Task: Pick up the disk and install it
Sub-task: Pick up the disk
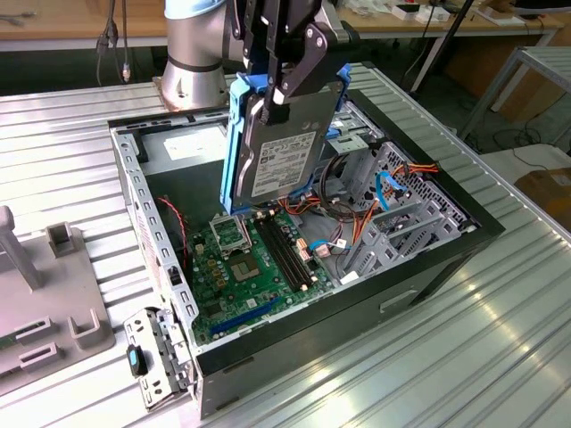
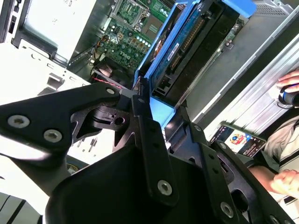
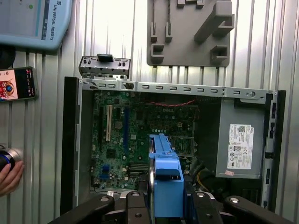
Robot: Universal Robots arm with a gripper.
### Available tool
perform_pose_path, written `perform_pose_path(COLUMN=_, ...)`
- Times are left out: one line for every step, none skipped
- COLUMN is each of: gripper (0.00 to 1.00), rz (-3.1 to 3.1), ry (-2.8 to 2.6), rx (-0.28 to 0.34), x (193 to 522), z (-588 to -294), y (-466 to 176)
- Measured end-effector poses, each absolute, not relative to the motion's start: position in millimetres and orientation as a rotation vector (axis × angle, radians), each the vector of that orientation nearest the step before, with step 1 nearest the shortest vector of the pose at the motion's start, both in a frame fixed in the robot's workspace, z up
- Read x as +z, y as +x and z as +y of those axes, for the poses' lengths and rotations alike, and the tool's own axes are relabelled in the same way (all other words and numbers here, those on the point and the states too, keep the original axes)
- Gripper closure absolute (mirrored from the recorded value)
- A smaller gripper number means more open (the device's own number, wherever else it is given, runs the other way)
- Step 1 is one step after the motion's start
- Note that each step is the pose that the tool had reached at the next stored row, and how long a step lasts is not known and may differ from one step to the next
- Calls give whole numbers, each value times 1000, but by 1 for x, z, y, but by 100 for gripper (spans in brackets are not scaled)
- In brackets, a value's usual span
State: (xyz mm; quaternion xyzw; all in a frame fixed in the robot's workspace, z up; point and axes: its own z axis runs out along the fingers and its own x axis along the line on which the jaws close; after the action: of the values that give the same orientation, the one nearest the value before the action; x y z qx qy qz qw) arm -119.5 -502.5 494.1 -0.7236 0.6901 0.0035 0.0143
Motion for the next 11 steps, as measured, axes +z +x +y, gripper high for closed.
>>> perform_pose_path(gripper=63, rz=2148, ry=-2253, rx=11, x=494, z=-503, y=-119)
perform_pose_path(gripper=63, rz=2148, ry=-2253, rx=11, x=494, z=-503, y=-119)
perform_pose_path(gripper=63, rz=2148, ry=-2253, rx=11, x=494, z=-503, y=-118)
perform_pose_path(gripper=63, rz=2149, ry=-2253, rx=11, x=494, z=-503, y=-115)
perform_pose_path(gripper=63, rz=2148, ry=-2253, rx=11, x=494, z=-503, y=-113)
perform_pose_path(gripper=63, rz=2148, ry=-2253, rx=11, x=494, z=-503, y=-111)
perform_pose_path(gripper=63, rz=2149, ry=-2253, rx=11, x=494, z=-503, y=-108)
perform_pose_path(gripper=63, rz=2149, ry=-2253, rx=11, x=494, z=-502, y=-105)
perform_pose_path(gripper=63, rz=2148, ry=-2253, rx=11, x=494, z=-503, y=-98)
perform_pose_path(gripper=63, rz=2149, ry=-2253, rx=11, x=494, z=-502, y=-89)
perform_pose_path(gripper=63, rz=2148, ry=-2253, rx=11, x=494, z=-503, y=-83)
